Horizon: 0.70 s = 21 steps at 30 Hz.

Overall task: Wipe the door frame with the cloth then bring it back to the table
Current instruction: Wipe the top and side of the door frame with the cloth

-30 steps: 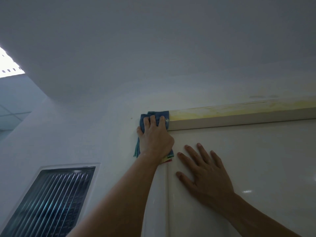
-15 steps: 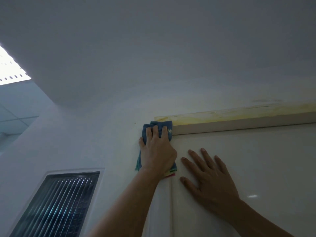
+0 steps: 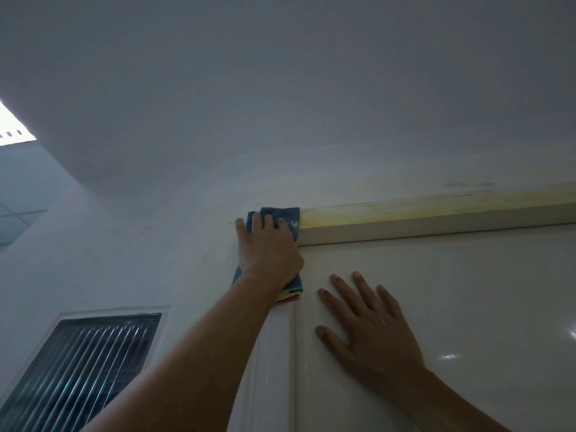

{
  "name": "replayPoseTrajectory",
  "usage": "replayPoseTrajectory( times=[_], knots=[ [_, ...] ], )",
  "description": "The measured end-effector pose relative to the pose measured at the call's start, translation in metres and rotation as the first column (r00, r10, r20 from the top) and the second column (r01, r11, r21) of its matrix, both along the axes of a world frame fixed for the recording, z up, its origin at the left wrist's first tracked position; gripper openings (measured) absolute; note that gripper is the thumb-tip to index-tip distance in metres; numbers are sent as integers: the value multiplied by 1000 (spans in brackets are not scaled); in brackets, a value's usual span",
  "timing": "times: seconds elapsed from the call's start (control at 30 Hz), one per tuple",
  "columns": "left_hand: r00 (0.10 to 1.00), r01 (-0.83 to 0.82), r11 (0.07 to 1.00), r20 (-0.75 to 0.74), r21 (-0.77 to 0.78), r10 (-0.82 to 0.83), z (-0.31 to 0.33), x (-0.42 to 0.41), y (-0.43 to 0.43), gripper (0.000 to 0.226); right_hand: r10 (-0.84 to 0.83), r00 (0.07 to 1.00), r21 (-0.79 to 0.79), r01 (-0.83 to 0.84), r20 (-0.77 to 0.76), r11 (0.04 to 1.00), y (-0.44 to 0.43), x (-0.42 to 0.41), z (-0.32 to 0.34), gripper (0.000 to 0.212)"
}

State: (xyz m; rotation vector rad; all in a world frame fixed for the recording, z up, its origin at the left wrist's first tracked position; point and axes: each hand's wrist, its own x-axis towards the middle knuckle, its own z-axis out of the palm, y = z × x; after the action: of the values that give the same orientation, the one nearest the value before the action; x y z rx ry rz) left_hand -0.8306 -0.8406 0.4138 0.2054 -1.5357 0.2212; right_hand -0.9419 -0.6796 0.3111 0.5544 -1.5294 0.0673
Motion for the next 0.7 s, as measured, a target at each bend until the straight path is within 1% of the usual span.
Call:
replayPoseTrajectory(
  times=[0.07, 0.1, 0.13, 0.17, 0.2, 0.27, 0.3, 0.37, 0.43, 0.53, 0.63, 0.7],
  knots=[
    [986, -161, 985, 51, 60, 158, 0, 11, 7, 57, -7, 1000, 3, 7, 1, 1000, 0, 1, 0, 68],
    [978, -196, 977, 87, 82, 188, 0, 13, 12, 57, -8, 1000, 4, 8, -2, 1000, -1, 1, -1, 68],
    [976, -195, 975, 120, 104, 182, -1, 14, 16, 58, -4, 1000, 4, 4, -6, 1000, -1, 2, -1, 69],
    [980, -154, 978, 147, 142, 133, -1, 13, 19, 60, 0, 1000, 4, 0, -4, 1000, -1, 1, -1, 70],
    [986, -78, 977, 160, 198, 46, 0, 10, 22, 62, 1, 1000, 5, -1, 0, 1000, 0, 2, 0, 70],
    [978, 96, 943, 144, 318, -148, 2, 4, 27, 65, -2, 1000, 14, 2, 10, 1000, 0, 1, 0, 68],
    [969, 155, 923, 126, 352, -210, 3, 0, 31, 65, -3, 1000, 20, 3, 13, 1000, 2, 1, 0, 67],
    [959, 206, 906, 107, 369, -261, 5, -6, 37, 67, -4, 1000, 33, 4, 19, 999, 3, 0, 0, 65],
    [962, 223, 918, 79, 328, -262, 8, -11, 39, 68, -1, 1000, 36, 1, 6, 999, 6, -1, 0, 65],
    [960, 259, 946, 57, 193, -275, 17, -13, 30, 71, 19, 1000, 42, -19, 9, 999, 9, 1, 0, 68],
    [962, 236, 972, 142, -3, -233, 30, -8, 17, 71, 48, 999, 55, -48, 1, 997, 11, 1, -1, 77],
    [967, 201, 976, 176, -88, -183, 37, -3, 11, 70, 54, 999, 53, -53, -8, 997, 12, 0, -1, 74]
  ],
)
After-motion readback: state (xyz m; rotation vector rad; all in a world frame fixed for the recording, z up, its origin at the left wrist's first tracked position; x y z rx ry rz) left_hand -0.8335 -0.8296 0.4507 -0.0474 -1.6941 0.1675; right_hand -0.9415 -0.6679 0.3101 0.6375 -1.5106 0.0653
